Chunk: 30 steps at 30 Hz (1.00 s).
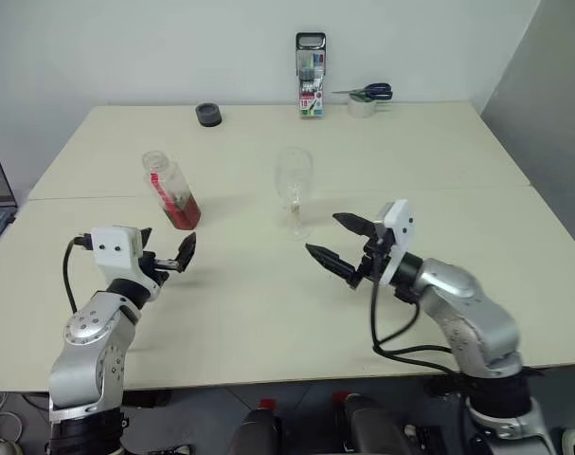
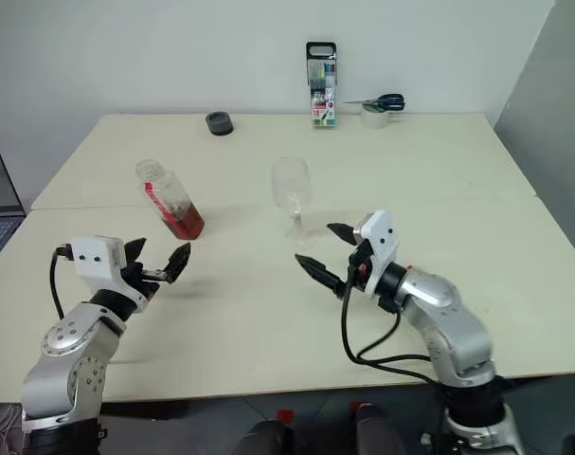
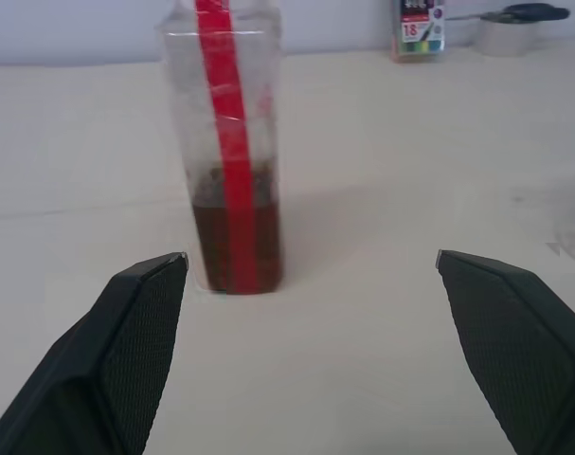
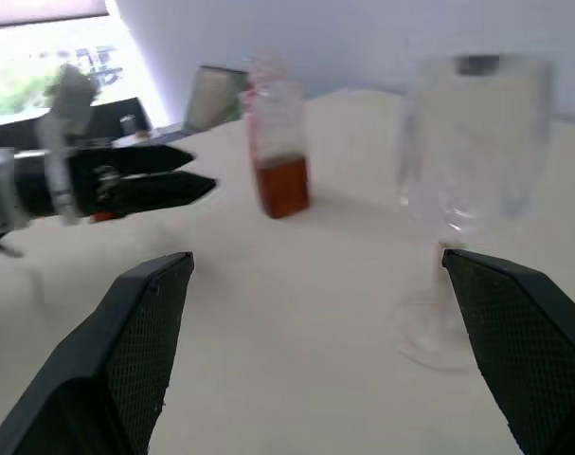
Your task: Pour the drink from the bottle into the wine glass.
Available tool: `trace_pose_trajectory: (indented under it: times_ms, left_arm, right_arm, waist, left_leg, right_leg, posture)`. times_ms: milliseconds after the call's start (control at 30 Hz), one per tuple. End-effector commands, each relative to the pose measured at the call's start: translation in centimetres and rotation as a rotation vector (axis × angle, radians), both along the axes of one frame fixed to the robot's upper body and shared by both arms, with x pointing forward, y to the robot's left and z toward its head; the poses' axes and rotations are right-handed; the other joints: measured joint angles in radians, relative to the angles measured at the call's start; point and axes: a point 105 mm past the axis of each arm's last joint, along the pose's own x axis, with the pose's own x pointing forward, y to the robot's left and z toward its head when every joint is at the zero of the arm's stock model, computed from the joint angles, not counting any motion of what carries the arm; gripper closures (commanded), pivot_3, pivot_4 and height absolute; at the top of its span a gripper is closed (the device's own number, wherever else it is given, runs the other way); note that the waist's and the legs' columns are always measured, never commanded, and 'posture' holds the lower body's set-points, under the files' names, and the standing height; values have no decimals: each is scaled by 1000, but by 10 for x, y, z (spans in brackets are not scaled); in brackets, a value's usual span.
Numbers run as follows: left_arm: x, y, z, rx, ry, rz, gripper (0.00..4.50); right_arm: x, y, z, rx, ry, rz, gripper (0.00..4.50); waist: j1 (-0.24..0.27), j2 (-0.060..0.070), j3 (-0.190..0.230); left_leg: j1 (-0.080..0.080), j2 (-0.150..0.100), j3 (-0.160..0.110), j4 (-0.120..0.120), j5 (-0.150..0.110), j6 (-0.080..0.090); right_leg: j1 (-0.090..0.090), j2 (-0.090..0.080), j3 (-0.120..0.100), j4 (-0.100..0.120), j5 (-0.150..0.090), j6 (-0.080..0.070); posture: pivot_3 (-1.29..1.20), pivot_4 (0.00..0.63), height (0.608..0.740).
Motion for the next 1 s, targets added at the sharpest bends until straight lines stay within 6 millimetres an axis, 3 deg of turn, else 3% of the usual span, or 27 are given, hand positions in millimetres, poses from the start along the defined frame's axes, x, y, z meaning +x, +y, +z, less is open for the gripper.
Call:
trace_pose_trajectory:
  times_ms: [33, 400, 633, 1000]
  left_arm:
    - [11, 13, 13, 18, -59, 47, 0]
    - [38, 12, 25, 57, -100, 20, 0]
    - [52, 14, 33, 70, -115, 8, 0]
    - [85, 13, 23, 61, -85, -37, 0]
  right_arm:
    - [-20, 1, 17, -34, -28, 98, 8]
    - [-15, -2, 13, -32, -11, 30, 8]
    - [-16, 1, 22, -5, -18, 24, 8]
    - [-21, 2, 29, 2, -33, 30, 8]
  waist:
    - [1, 0, 0]
    - [2, -2, 0]
    - [2, -2, 0]
    - [2, -2, 0]
  left_leg:
    - [0, 0, -1, 0, 0, 0]
    - [-1, 0, -2, 0, 2, -3]
    - [-2, 0, -2, 0, 2, -3]
    - [-2, -1, -3, 0, 2, -3]
  right_leg:
    - [1, 0, -1, -1, 0, 0]
    - [1, -1, -2, -3, 0, 0]
    - [1, -1, -3, -3, 0, 0]
    - [1, -2, -9, -3, 0, 0]
  posture:
    - [0, 150, 740]
    - [0, 150, 740]
    - [0, 150, 740]
    - [0, 150, 740]
